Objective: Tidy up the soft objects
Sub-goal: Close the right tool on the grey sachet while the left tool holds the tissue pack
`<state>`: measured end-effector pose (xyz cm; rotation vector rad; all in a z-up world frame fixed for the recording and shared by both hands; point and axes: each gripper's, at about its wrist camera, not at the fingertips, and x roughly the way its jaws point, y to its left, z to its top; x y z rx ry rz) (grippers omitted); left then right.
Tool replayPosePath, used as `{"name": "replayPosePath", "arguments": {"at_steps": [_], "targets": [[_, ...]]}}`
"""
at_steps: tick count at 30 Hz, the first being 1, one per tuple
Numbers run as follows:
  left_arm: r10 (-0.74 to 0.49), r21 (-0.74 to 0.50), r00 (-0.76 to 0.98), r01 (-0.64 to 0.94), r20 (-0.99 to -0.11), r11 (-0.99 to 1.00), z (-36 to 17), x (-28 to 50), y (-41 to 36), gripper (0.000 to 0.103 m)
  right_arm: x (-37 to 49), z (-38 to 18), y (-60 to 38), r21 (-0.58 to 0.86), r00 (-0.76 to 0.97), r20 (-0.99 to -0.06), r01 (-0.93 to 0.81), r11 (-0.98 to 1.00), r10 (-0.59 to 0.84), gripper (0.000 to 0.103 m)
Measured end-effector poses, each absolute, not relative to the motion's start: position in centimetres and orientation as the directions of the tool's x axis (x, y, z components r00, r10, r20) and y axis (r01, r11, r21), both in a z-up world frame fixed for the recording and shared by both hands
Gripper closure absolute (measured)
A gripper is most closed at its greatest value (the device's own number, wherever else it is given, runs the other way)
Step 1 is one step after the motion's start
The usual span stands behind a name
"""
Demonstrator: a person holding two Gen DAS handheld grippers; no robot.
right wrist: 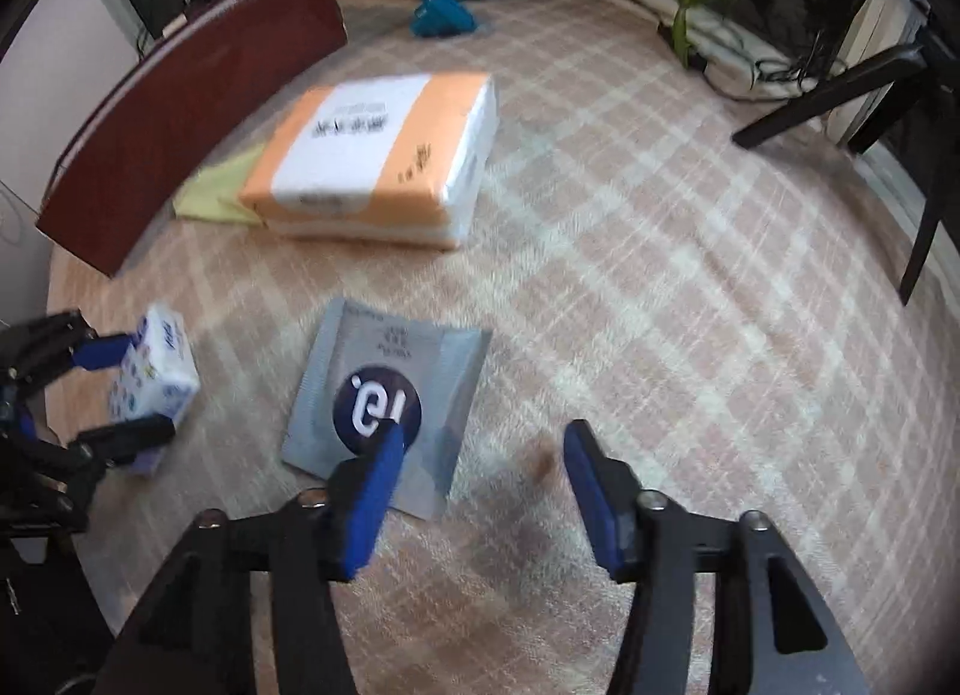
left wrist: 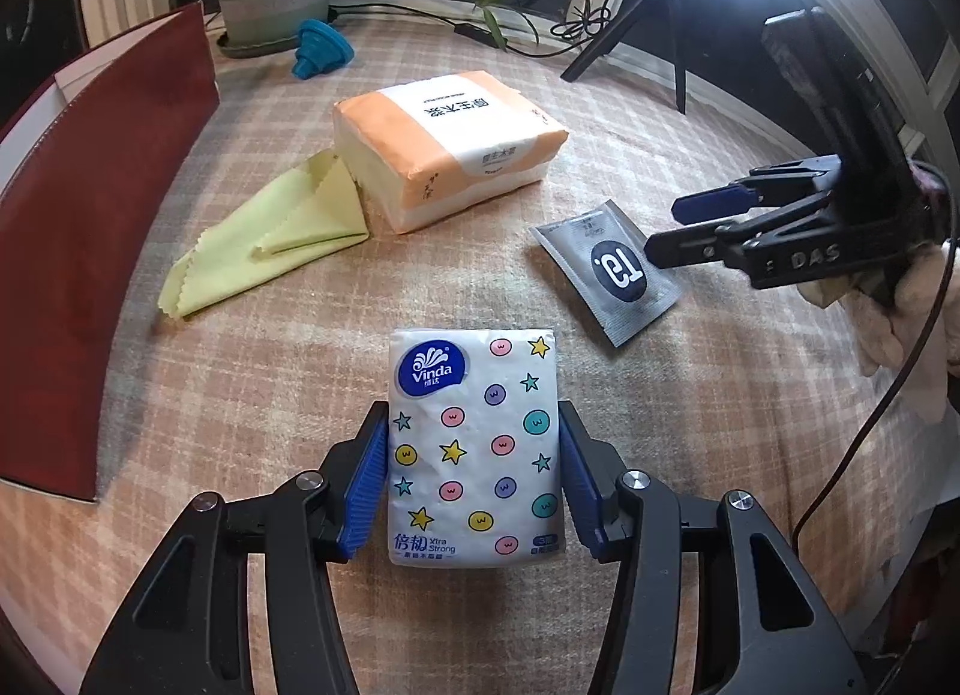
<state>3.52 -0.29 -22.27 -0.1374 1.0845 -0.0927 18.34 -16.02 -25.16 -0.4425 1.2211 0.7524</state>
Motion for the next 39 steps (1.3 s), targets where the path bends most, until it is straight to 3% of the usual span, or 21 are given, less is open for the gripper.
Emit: {"name": "replayPosePath", "arguments": {"at_steps": [2,10,26,29,37,39], "targets": [[-0.142,-0.159,0.466,0.003,-0.873,0.987,-22.3,3.5,-0.3,0.051,18.6,-24.6,-16.1,0.089,0.163,-0.942,-0.720,0.688,0.293,0.035],[-0.118,-0.141,0.477,-0.013,-0.871,0.990,-22.2,3.5,0.0,0.051,19.4,-25.0,-13.4,0.164,0.109,-0.941,-0.680,0.715,0.320,0.034],[-0.057,-0.099,0.473,-0.066,-0.879,0.993,-22.7,3.8,0.4,0.050,17.8,-27.2,-7.9,0.001,0.150,-0.977,-0.704,0.711,0.149,0.026],[-0.064,-0.105,0.459,-0.064,-0.886,0.992,-22.8,3.8,0.5,0.041,17.4,-27.4,-7.9,-0.027,0.163,-0.978,-0.712,0.702,0.128,0.026],[-0.066,-0.109,0.447,-0.071,-0.892,0.991,-23.2,4.0,0.6,0.040,17.8,-27.2,-10.0,0.000,0.126,-0.983,-0.721,0.693,0.132,0.027],[-0.068,-0.109,0.449,-0.068,-0.891,0.992,-23.2,4.2,0.5,0.040,18.0,-27.3,-10.0,-0.005,0.128,-0.983,-0.728,0.686,0.129,0.033]]}}
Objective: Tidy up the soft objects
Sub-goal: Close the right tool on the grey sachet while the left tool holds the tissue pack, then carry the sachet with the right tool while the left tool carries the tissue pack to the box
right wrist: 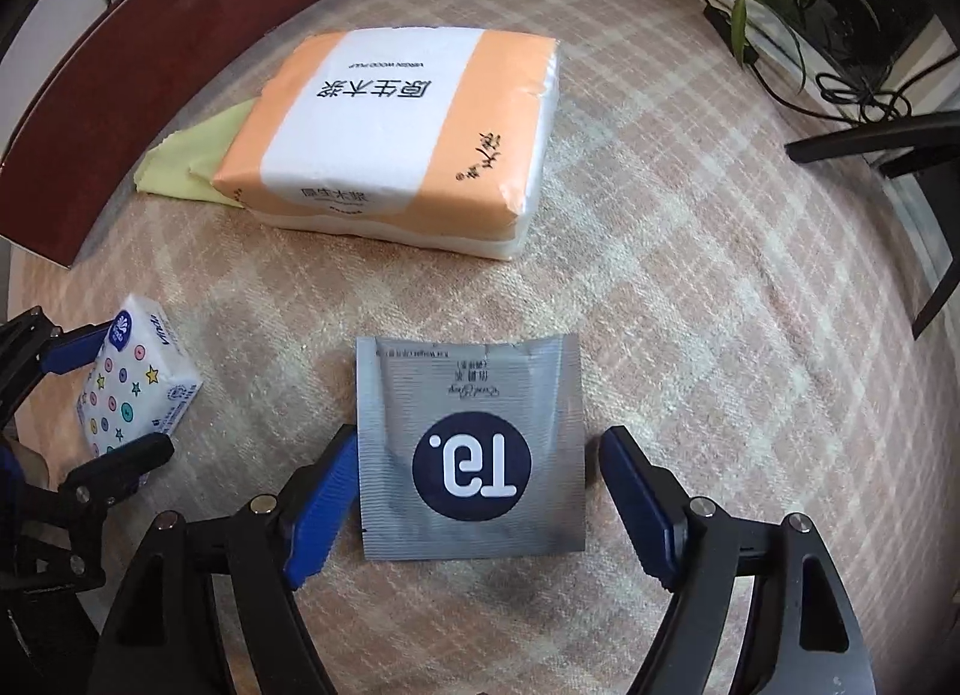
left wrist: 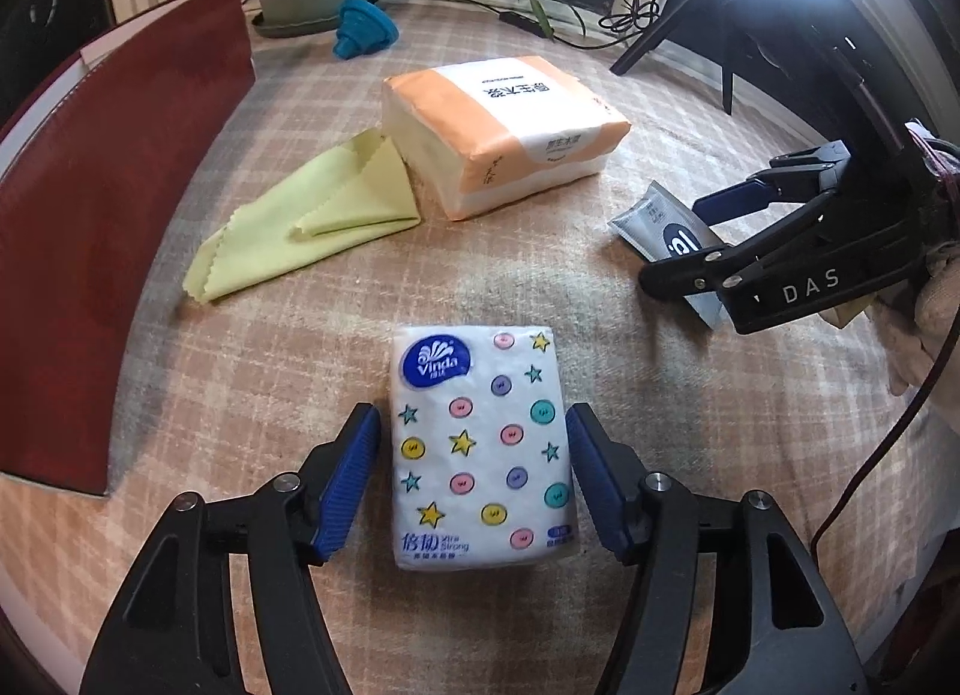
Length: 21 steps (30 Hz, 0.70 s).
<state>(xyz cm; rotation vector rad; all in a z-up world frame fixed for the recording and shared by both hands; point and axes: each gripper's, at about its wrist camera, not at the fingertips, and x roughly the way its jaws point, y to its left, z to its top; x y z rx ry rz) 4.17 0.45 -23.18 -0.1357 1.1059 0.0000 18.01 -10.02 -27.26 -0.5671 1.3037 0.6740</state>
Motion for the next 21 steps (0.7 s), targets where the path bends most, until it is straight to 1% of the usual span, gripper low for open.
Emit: {"name": "replayPosePath", "arguments": {"at_steps": [2,3,8,13,15,17,21], "targets": [[-0.064,-0.105,0.448,-0.067,-0.892,0.992,-23.1,4.4,0.4,0.042,18.2,-27.3,-9.8,-0.005,0.131,-0.982,-0.735,0.679,0.135,0.042],[-0.065,-0.106,0.448,-0.065,-0.892,0.992,-23.1,4.4,0.4,0.048,18.2,-27.2,-9.5,-0.005,0.134,-0.981,-0.736,0.677,0.139,0.045],[-0.066,-0.107,0.452,-0.064,-0.890,0.992,-23.1,4.3,0.4,0.051,19.6,-26.5,-9.0,0.016,0.124,-0.980,-0.732,0.681,0.156,0.053],[-0.072,-0.118,0.457,-0.074,-0.887,0.990,-23.0,4.2,0.6,0.051,19.4,-25.5,-9.7,0.014,0.127,-0.979,-0.738,0.674,0.158,0.053],[-0.070,-0.117,0.457,-0.074,-0.887,0.990,-23.0,4.2,0.6,0.051,19.0,-25.5,-10.0,0.010,0.129,-0.979,-0.741,0.671,0.158,0.049],[-0.071,-0.117,0.457,-0.072,-0.886,0.991,-23.1,4.2,0.6,0.051,18.5,-25.6,-10.0,0.006,0.130,-0.979,-0.746,0.666,0.155,0.049],[-0.073,-0.119,0.462,-0.072,-0.884,0.990,-22.8,4.1,0.6,0.052,18.0,-25.4,-9.5,-0.003,0.135,-0.979,-0.752,0.659,0.150,0.056]]}}
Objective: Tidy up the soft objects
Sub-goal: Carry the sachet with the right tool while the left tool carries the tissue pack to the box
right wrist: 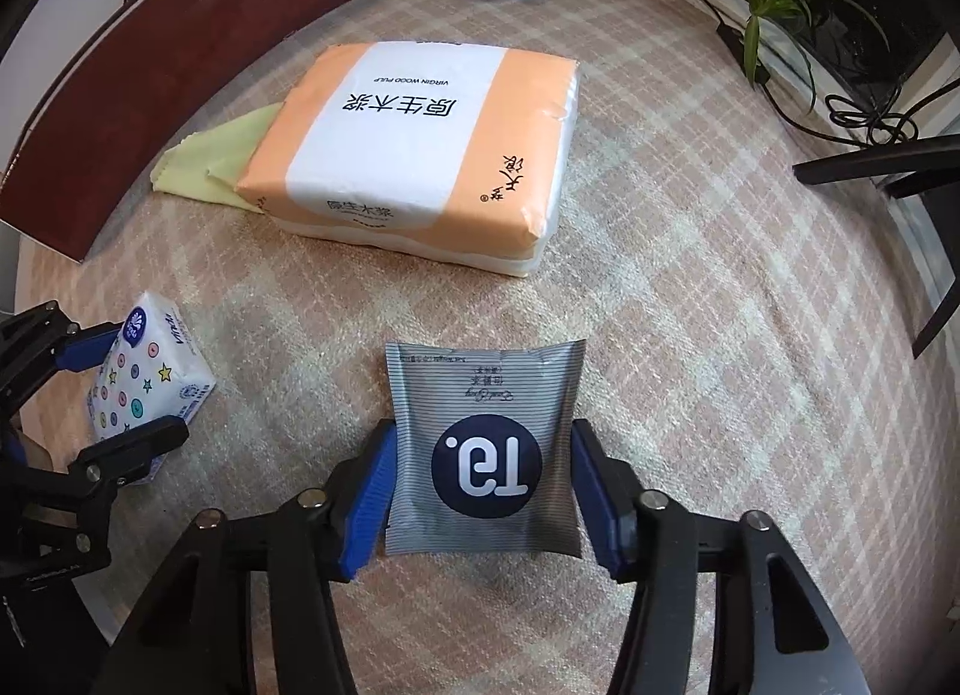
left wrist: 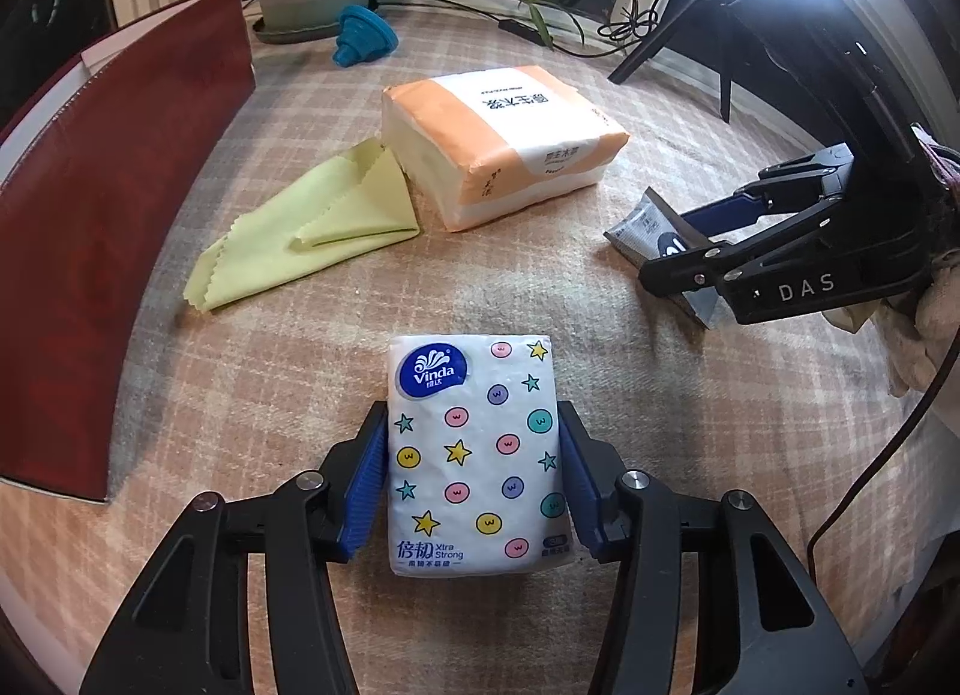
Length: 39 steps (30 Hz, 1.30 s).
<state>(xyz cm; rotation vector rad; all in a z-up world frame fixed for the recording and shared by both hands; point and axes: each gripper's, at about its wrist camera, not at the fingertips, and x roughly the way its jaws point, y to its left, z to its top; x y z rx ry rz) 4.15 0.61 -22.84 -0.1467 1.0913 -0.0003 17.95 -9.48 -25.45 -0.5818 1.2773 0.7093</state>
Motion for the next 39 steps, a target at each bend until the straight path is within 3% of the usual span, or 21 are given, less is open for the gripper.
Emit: {"name": "replayPosePath", "arguments": {"at_steps": [11,22,30,39], "targets": [[-0.079,-0.137,0.479,-0.088,-0.874,0.987,-22.0,3.9,1.1,0.052,17.9,-24.3,-11.1,0.036,0.128,-0.974,-0.731,0.682,0.188,0.057],[-0.097,-0.148,0.552,-0.049,-0.828,0.988,-17.1,3.1,2.9,0.052,15.7,-17.9,-11.2,0.059,0.172,-0.945,-0.747,0.662,0.279,0.057],[-0.071,-0.145,0.613,-0.072,-0.787,0.987,-12.8,2.7,8.8,0.052,14.3,-11.5,-7.3,0.082,0.218,-0.899,-0.767,0.636,0.380,0.057],[0.013,-0.105,0.622,-0.152,-0.783,0.983,-10.8,3.1,17.1,0.052,14.9,-8.6,0.9,0.119,0.222,-0.858,-0.792,0.599,0.464,0.057]]}}
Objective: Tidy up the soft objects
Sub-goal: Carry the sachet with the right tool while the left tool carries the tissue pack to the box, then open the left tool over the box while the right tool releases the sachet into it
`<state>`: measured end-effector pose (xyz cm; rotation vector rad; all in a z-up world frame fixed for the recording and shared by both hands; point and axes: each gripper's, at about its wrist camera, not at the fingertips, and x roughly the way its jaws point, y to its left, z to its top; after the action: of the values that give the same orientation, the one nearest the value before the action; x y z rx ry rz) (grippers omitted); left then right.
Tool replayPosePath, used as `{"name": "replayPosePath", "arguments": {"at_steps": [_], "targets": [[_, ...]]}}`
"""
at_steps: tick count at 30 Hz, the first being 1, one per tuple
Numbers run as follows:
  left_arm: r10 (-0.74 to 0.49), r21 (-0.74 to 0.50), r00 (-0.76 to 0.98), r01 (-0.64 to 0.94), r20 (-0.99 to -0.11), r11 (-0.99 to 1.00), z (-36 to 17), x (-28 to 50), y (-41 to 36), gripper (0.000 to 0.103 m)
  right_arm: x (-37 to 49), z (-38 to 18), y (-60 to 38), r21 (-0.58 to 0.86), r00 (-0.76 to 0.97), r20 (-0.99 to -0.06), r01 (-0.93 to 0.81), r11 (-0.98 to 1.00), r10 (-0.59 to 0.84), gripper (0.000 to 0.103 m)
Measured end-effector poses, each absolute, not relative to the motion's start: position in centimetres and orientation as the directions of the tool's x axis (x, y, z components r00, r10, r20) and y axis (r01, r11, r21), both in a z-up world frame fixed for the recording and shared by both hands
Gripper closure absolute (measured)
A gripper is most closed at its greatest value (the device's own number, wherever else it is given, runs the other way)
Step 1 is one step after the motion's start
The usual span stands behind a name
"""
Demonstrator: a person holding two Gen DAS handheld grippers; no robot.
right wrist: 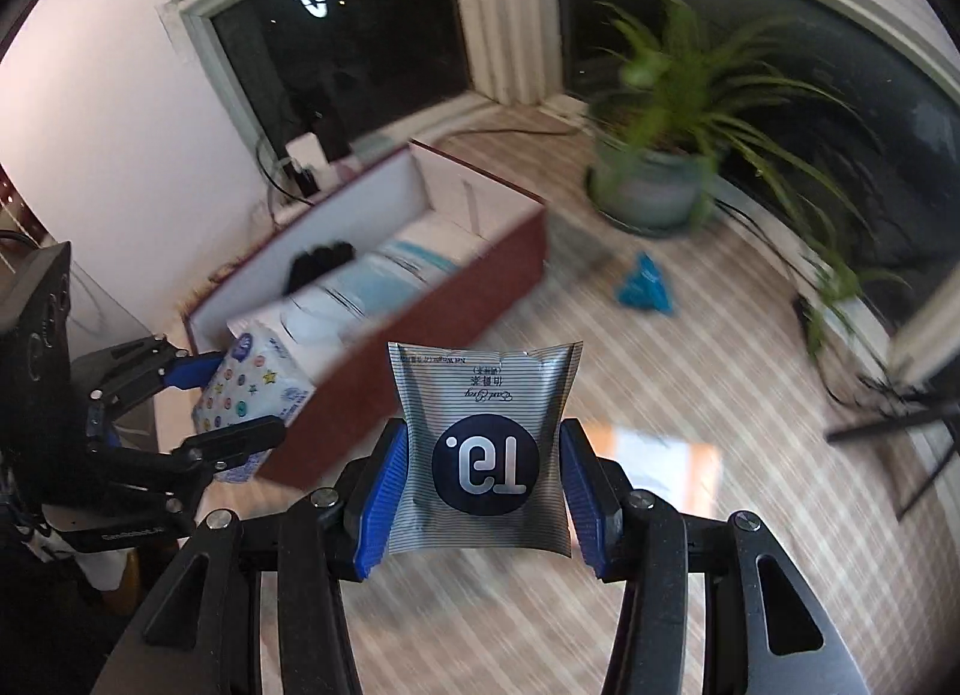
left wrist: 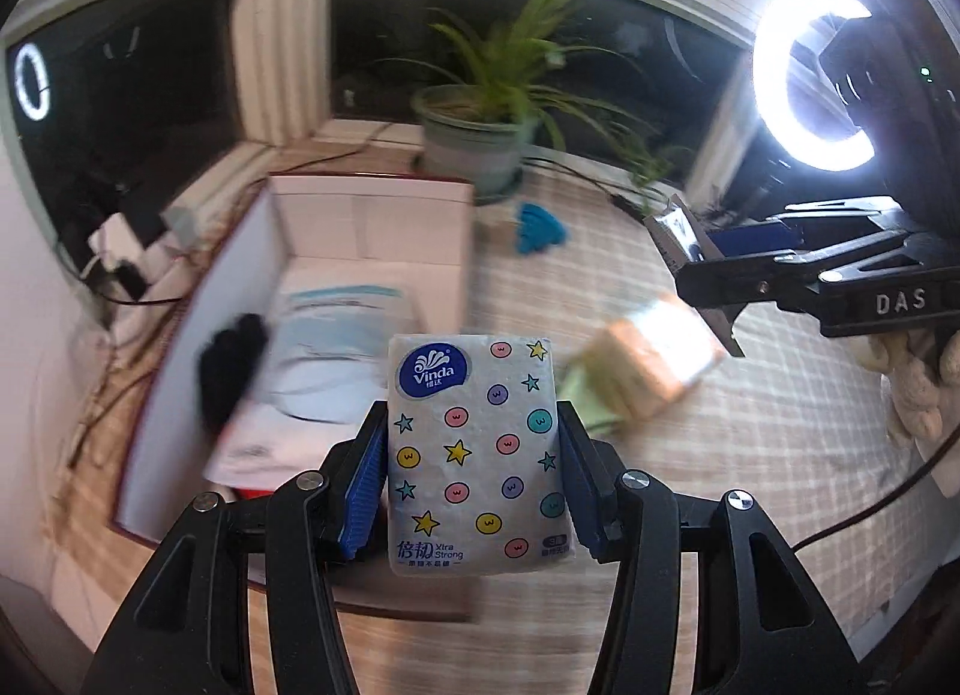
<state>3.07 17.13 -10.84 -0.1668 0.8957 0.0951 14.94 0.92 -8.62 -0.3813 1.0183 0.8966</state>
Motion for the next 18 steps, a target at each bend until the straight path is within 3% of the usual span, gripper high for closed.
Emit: {"name": "replayPosePath", "arguments": {"at_steps": [18], "targets": [[0.037,-0.123,0.553,-0.250,-0.832,0.960,-13.9,5.7,26.2,0.051,17.0,-12.0,17.4,0.163,0.138,-0.877,-0.815,0.556,0.459,0.053]]}}
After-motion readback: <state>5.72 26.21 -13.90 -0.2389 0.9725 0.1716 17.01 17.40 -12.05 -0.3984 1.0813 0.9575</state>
